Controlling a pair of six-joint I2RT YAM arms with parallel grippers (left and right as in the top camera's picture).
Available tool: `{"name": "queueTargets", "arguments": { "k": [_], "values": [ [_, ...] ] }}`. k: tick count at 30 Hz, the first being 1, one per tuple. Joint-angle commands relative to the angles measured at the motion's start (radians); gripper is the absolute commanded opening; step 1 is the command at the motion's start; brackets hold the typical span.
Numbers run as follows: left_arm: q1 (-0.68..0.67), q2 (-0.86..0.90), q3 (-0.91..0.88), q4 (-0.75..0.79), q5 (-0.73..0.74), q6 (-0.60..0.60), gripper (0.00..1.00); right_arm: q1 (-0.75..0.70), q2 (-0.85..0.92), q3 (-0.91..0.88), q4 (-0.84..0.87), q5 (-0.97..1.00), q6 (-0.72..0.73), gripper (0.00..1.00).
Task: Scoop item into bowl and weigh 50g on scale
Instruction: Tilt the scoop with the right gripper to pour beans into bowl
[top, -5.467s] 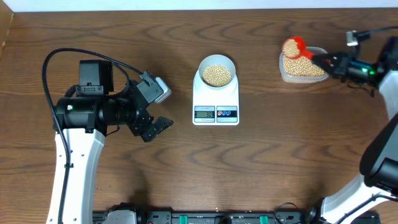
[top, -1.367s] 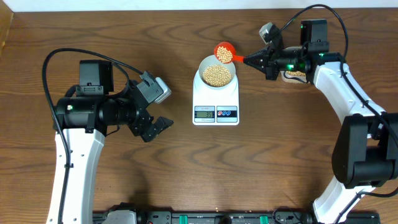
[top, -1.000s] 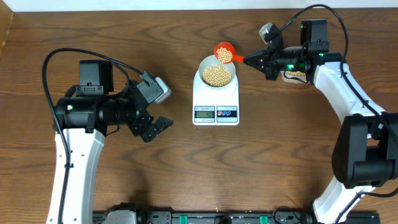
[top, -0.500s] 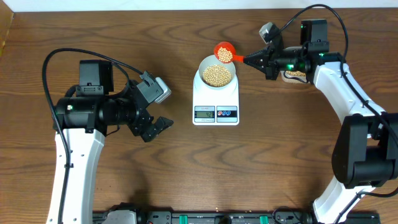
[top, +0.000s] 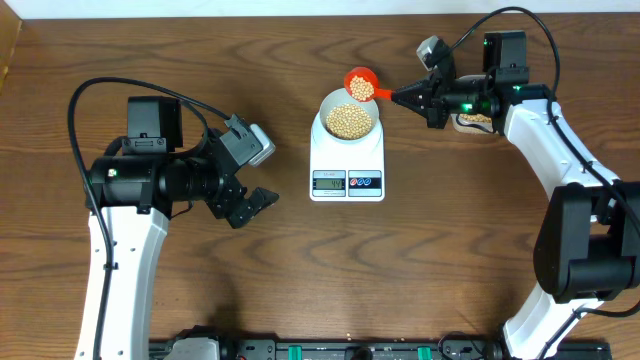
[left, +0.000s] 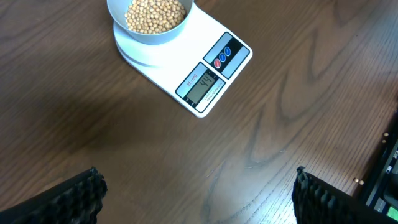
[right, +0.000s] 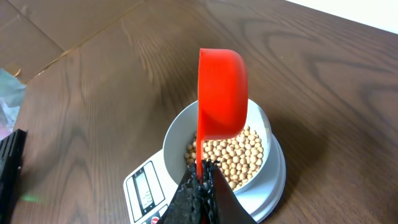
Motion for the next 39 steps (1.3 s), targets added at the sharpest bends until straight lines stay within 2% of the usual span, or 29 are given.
{"name": "queueTargets", "arguments": {
  "k": [1, 18, 21, 39],
  "values": [
    [0.003, 0.006, 0.019, -0.003, -0.005, 0.017, 0.98, 0.008, 0.006, -0.001, 0.002, -0.014, -0.016, 0.01],
    [0.003, 0.006, 0.019, -0.003, -0.005, 0.017, 0.98, 0.008, 0.008, -0.001, 0.003, 0.025, -0.024, 0.01],
    [0.003, 0.006, 0.019, -0.003, -0.005, 0.017, 0.98, 0.008, 0.005, -0.001, 0.005, -0.034, -0.023, 0.01],
    [0.003, 0.006, 0.019, -0.003, -0.005, 0.017, 0.98, 0.008, 0.006, -0.001, -0.001, -0.026, -0.019, 0.01]
  ]
}}
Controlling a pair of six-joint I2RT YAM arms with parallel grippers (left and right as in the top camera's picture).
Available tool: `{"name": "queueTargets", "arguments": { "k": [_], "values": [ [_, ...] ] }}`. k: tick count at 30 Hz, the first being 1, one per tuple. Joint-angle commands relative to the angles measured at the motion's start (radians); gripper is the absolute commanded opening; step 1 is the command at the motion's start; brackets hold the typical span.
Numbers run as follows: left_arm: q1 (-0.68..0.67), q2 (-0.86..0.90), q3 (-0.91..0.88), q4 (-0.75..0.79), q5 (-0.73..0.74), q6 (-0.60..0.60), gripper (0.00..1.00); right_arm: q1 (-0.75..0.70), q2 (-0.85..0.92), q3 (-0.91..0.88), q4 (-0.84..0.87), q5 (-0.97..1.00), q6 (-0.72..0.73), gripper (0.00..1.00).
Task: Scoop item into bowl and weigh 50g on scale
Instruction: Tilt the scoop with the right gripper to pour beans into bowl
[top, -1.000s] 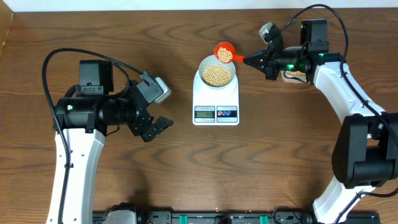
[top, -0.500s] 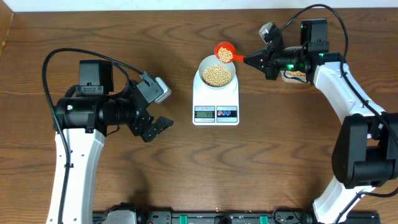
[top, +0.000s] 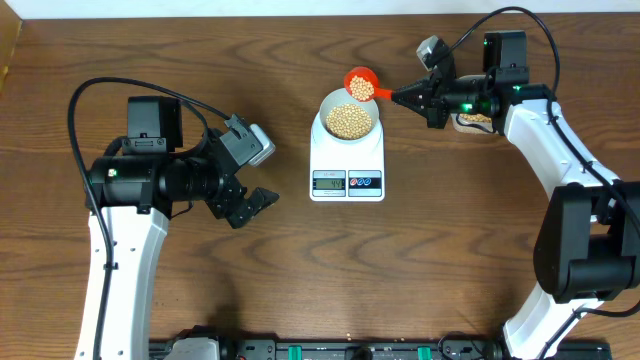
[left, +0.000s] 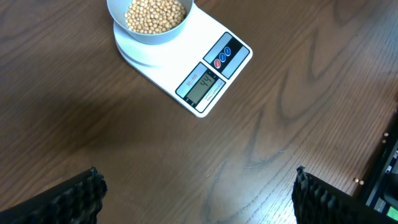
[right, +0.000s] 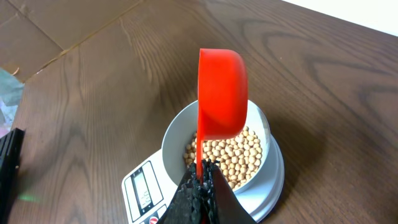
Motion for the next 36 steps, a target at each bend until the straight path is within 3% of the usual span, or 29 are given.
{"name": "queueTargets", "arguments": {
  "k": [1, 23, 27, 32, 36],
  "values": [
    [0.003, 0.006, 0.019, -0.003, -0.005, 0.017, 0.98, 0.008, 0.006, -0.001, -0.003, -0.028, -0.013, 0.01],
    [0.003, 0.006, 0.019, -0.003, -0.005, 0.017, 0.98, 0.008, 0.006, -0.001, -0.003, 0.003, -0.010, 0.01],
    [0.003, 0.006, 0.019, -0.003, -0.005, 0.017, 0.98, 0.008, 0.005, 0.000, 0.003, -0.086, -0.009, 0.01],
    [0.003, 0.006, 0.019, -0.003, -0.005, 0.017, 0.98, 0.009, 0.006, -0.001, -0.004, 0.005, -0.009, 0.01],
    [0.003, 0.006, 0.019, -0.003, -0.005, 0.017, 0.98, 0.010, 0.006, -0.001, -0.002, -0.069, -0.010, 0.01]
  ]
}}
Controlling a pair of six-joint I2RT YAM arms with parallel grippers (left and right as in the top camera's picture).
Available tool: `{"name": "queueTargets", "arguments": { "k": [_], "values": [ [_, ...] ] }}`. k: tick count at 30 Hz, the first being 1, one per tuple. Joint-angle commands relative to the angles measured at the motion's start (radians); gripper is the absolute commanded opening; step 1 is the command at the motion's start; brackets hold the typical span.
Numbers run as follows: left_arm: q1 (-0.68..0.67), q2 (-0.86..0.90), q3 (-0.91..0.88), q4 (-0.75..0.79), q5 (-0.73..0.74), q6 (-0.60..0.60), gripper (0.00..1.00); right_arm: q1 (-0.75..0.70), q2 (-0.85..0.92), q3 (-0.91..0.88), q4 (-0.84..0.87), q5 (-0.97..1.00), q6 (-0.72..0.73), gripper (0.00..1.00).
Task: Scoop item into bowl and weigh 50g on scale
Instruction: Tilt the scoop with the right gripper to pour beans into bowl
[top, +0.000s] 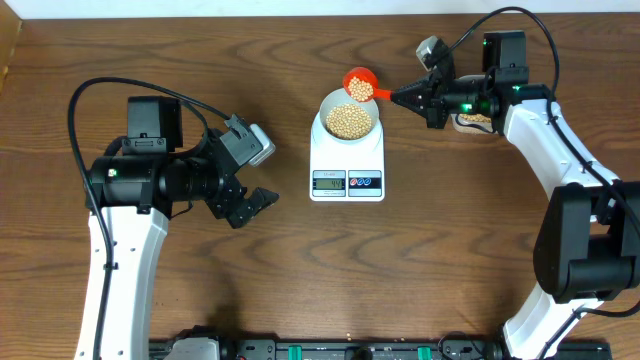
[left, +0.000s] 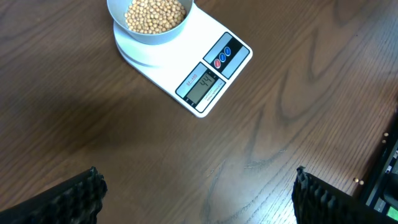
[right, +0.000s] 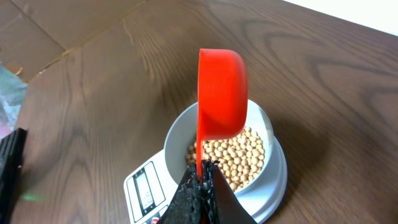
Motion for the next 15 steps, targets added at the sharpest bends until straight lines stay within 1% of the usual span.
{"name": "queueTargets", "arguments": {
  "k": [1, 3, 6, 9, 12, 15],
  "values": [
    [0.003, 0.006, 0.019, -0.003, -0.005, 0.017, 0.98, 0.010, 0.006, -0.001, -0.009, -0.020, -0.010, 0.01],
    [0.003, 0.006, 0.019, -0.003, -0.005, 0.017, 0.98, 0.010, 0.006, -0.001, -0.004, -0.014, -0.010, 0.01],
    [0.003, 0.006, 0.019, -0.003, -0.005, 0.017, 0.98, 0.006, 0.006, -0.001, 0.011, -0.092, -0.010, 0.01],
    [0.003, 0.006, 0.019, -0.003, -0.005, 0.017, 0.98, 0.009, 0.006, -0.001, 0.008, -0.002, -0.010, 0.01],
    [0.003, 0.006, 0.019, -0.004, -0.005, 0.017, 0.98, 0.006, 0.006, -0.001, 0.016, -0.062, -0.010, 0.01],
    [0.003, 0.006, 0.019, -0.003, -0.005, 0.017, 0.98, 0.006, 0.006, -0.001, 0.007, -0.023, -0.010, 0.01]
  ]
}}
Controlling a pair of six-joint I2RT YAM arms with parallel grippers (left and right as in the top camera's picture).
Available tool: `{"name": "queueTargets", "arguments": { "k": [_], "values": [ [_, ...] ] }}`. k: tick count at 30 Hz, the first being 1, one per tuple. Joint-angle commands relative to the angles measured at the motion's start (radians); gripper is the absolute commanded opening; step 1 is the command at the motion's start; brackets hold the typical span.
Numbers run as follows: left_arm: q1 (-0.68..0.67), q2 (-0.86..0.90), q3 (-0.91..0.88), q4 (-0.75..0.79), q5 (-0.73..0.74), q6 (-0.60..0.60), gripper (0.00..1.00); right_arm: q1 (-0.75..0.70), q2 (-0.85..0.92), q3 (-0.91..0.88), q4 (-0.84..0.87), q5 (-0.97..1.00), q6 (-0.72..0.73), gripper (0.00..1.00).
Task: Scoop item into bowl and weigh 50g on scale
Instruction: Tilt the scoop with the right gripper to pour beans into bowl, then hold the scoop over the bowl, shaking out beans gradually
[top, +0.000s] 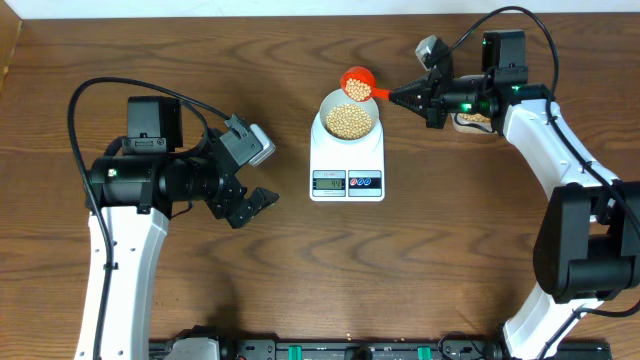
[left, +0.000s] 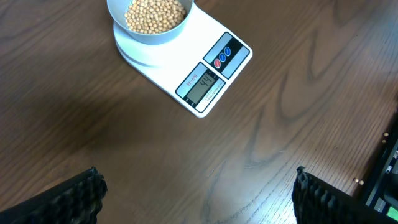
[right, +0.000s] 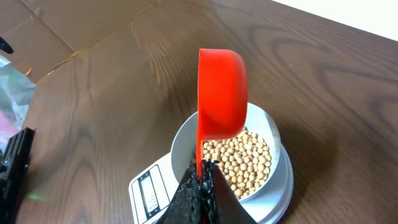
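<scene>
A white bowl (top: 348, 117) of soybeans sits on the white scale (top: 347, 165), whose display (left: 201, 83) reads 44. My right gripper (top: 392, 96) is shut on the handle of a red scoop (top: 357, 84), which holds beans and hangs over the bowl's far right rim. In the right wrist view the scoop (right: 222, 93) stands on edge above the bowl (right: 231, 161), with the gripper (right: 200, 169) clamped on its thin handle. My left gripper (top: 253, 206) is open above bare table, left of the scale, its fingertips (left: 84, 193) wide apart.
A small container of beans (top: 475, 121) sits behind the right arm at the back right. A black rail (top: 330, 350) runs along the table's front edge. Brown cardboard (right: 56, 31) lies at the far side in the right wrist view.
The scoop has shifted slightly left and back over the bowl's rim. The scale still reads 44. The left arm has not moved.
At each earlier moment my right gripper held the red scoop tilted over the bowl's rim, with the scale reading 44 and my left gripper open beside the scale. Only small shifts of the scoop show between them.
</scene>
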Motion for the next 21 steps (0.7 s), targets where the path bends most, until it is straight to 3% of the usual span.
{"name": "queueTargets", "arguments": {
  "k": [1, 5, 9, 21],
  "values": [
    [0.003, 0.006, 0.019, -0.003, -0.005, 0.017, 0.98, 0.003, 0.006, -0.001, -0.002, -0.004, -0.010, 0.01],
    [0.003, 0.006, 0.019, -0.003, -0.005, 0.017, 0.98, 0.003, 0.006, -0.001, 0.008, -0.075, -0.010, 0.01],
    [0.003, 0.006, 0.019, -0.003, -0.005, 0.017, 0.98, 0.005, 0.006, -0.001, 0.000, 0.063, -0.010, 0.01],
    [0.003, 0.006, 0.019, -0.003, -0.005, 0.017, 0.98, 0.004, 0.006, -0.001, 0.006, 0.044, -0.010, 0.01]
  ]
}}
